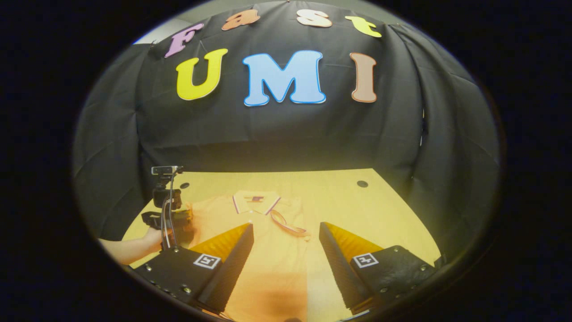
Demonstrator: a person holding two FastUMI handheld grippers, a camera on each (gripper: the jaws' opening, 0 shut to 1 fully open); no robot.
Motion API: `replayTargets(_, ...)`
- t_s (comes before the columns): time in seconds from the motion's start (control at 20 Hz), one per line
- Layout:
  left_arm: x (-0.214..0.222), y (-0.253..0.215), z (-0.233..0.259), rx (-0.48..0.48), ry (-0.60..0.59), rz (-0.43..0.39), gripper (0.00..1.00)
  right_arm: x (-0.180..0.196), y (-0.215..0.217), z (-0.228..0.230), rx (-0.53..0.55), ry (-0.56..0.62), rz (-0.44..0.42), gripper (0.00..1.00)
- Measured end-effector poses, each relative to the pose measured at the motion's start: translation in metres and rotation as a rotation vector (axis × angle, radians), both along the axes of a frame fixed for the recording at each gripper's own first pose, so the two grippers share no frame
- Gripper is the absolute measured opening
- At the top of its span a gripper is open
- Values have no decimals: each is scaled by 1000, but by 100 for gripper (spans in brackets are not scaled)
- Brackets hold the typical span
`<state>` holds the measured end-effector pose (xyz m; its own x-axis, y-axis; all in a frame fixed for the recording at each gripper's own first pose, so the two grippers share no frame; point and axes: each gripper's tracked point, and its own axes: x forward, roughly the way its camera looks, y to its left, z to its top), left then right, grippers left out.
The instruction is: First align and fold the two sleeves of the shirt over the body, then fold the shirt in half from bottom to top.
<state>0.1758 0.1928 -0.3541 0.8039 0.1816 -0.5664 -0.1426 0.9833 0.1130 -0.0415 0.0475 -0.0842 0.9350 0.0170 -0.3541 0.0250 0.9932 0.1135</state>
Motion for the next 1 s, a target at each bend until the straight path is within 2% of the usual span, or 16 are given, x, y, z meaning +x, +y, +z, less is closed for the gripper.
replayTargets(0.2, 2, -4, 21, -7, -58, 10, 11, -2, -7, -2, 8, -3, -14, 92)
replayTargets(0.5, 7, -35, 58, -9, -130, -35, 10, -1, -8, -5, 19, -4, -13, 92)
replayTargets(0.75, 12, -83, 79, -28, -173, -113, 10, -2, -9, -8, 21, 1, -4, 92)
replayTargets(1.0, 15, -131, 76, 4, -148, -221, 11, -4, -17, -11, 24, 3, -14, 92)
